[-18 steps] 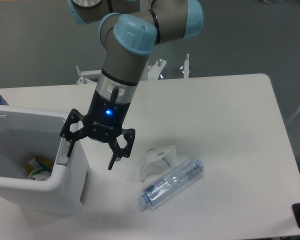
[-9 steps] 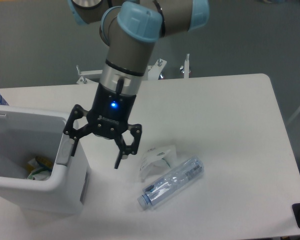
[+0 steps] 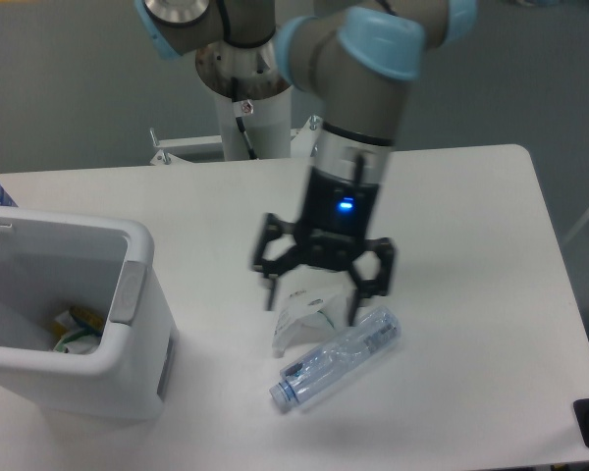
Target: Open the trash can
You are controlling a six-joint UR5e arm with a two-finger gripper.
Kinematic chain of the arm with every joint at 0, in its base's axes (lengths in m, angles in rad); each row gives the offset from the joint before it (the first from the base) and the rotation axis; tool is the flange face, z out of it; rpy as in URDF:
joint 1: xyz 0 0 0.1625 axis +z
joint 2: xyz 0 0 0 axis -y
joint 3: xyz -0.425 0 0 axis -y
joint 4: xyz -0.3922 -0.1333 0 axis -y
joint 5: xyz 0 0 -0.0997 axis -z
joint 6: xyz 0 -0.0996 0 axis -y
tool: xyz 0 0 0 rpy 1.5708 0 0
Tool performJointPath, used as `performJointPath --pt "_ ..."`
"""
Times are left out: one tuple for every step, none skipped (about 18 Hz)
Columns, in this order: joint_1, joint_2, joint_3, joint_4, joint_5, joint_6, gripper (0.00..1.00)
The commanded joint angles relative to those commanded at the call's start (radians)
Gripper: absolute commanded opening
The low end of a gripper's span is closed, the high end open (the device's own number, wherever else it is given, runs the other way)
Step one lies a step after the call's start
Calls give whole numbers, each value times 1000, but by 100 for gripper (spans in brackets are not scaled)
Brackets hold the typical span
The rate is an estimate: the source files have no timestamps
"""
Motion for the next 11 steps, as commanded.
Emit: performJointPath --pt "2 -5 -8 -3 78 46 100" --pt "0 -12 -6 -12 170 88 100" --pt "-1 -20 0 -18 228 118 100" --pt "-1 -31 4 -32 253 141 100" --pt "0 -41 9 -49 261 167 100" --pt "2 -45 14 -67 273 209 100" --pt "0 -45 14 -81 295 265 100" --pt "0 -48 15 -93 325 327 100" --pt "-3 -49 9 -110 358 367 100" --pt "-3 -48 3 -115 379 384 100" --pt "-4 -48 -2 -117 384 389 100"
